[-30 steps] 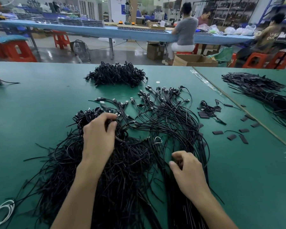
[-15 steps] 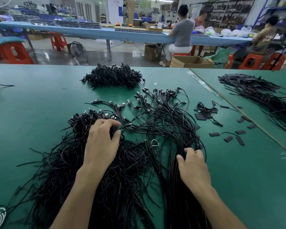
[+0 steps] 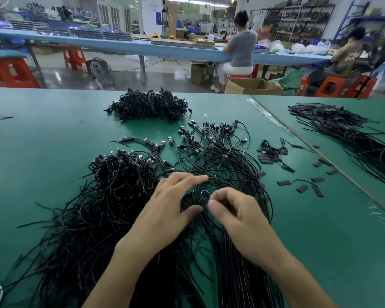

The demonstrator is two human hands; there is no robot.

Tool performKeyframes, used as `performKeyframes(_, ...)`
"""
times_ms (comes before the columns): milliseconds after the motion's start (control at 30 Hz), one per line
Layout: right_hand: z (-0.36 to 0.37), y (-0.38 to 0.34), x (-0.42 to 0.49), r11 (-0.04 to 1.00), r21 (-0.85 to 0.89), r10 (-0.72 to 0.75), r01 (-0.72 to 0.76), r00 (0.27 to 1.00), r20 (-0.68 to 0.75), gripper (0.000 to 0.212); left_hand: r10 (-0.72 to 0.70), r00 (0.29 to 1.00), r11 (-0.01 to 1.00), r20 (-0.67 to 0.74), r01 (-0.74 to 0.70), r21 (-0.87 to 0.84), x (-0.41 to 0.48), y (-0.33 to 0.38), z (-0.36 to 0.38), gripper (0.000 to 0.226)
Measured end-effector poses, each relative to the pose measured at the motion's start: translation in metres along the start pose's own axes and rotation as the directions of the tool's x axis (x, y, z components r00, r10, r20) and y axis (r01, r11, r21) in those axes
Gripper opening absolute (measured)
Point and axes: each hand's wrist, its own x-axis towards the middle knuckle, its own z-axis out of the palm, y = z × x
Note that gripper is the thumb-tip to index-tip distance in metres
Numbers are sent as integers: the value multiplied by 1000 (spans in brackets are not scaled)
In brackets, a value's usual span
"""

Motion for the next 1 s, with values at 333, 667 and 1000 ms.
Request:
performKeyframes(333,-24,1,-21,971,-234,29,-55,993,-113,32,-169,908,984,-384,130,-126,-1,-3,-25,38)
performKeyframes(667,-34,59,-22,747,-631,259,-209,966,-13,33,-235,952,949,-195,268,165,-9,8,-26,50)
performKeyframes(1000,4,20,-16,988,-152,-42,26,994,-105,14,-195,969,974,149,173,146,-11,15,-20,47)
